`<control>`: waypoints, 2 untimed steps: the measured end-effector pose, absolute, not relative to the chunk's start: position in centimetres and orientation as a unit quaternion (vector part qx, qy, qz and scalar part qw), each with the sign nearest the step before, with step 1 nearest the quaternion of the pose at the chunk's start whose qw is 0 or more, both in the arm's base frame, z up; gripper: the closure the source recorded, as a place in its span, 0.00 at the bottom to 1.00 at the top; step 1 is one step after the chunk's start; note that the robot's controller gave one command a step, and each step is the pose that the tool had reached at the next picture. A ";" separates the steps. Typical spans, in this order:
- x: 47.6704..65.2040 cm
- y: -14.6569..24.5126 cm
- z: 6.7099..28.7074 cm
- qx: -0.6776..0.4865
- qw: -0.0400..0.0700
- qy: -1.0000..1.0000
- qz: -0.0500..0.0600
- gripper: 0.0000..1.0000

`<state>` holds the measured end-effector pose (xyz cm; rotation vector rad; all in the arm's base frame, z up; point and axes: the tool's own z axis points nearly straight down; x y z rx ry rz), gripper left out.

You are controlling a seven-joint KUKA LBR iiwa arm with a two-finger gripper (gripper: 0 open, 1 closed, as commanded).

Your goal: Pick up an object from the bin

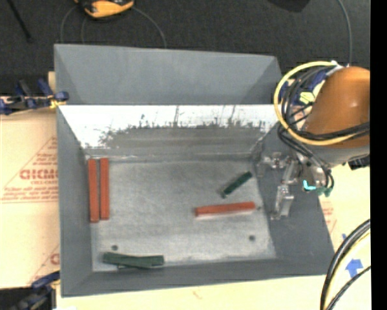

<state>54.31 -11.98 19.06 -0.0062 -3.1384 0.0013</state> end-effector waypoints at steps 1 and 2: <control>54.5 -11.9 19.5 -0.001 -0.002 -1.000 0.001 0.00; 55.5 -11.2 14.9 0.018 -0.006 -1.000 0.002 0.00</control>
Offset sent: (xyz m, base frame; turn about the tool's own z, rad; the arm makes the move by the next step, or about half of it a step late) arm 0.0202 0.0223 -0.1206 -0.1049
